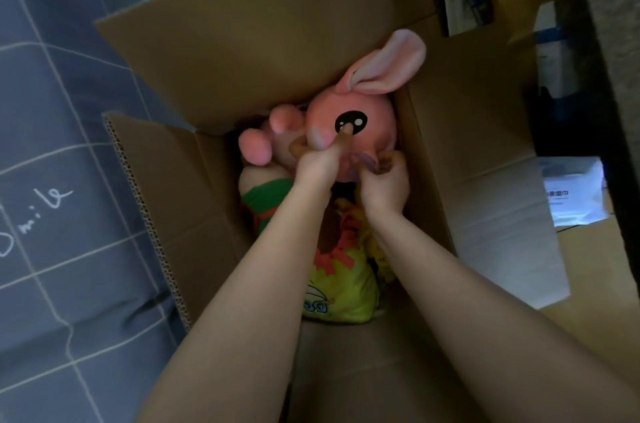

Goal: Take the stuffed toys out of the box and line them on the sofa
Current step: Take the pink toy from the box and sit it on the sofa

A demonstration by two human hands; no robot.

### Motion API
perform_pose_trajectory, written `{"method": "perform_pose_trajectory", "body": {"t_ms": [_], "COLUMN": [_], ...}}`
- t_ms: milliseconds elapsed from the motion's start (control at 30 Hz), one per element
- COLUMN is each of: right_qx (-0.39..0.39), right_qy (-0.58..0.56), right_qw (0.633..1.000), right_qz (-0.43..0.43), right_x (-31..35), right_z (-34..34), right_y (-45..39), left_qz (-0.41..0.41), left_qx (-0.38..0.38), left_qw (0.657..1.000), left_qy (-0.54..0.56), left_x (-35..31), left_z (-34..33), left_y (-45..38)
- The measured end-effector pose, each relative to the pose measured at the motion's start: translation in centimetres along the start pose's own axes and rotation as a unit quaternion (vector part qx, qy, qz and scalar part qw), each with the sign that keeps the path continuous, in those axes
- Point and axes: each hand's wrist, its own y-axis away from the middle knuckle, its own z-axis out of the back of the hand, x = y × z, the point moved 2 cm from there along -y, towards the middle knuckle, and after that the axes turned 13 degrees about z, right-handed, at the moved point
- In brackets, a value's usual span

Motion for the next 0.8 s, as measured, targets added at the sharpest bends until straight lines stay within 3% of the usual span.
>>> {"method": "perform_pose_trajectory", "body": {"t_ms": [267, 533, 700, 800], "right_qx": [0.005, 0.042, 0.071, 0.104], "right_qy": [0.023, 0.042, 0.106, 0.111], "right_qw": [0.992, 0.96, 0.925, 0.905], "right_qz": [0.123, 0.274, 0.357, 0.397], "right_x": [4.0, 12.5, 22.4, 29.1], "right_z": [2.5, 7.7, 10.9, 12.8], "right_y": [3.6, 9.4, 13.2, 16.0], "left_qz": [-0.022, -0.148, -0.2, -0.26], "left_qx": [0.036, 0.078, -0.028, -0.063], "left_qw": [0.998, 0.986, 0.978, 0.963], "left_qy": [0.047, 0.027, -0.046, -0.03], "left_x": [0.7, -1.1, -3.6, -4.9], "left_z": [2.2, 7.8, 13.7, 18.2], "left_y": [2.8, 11.3, 20.2, 26.7]}}
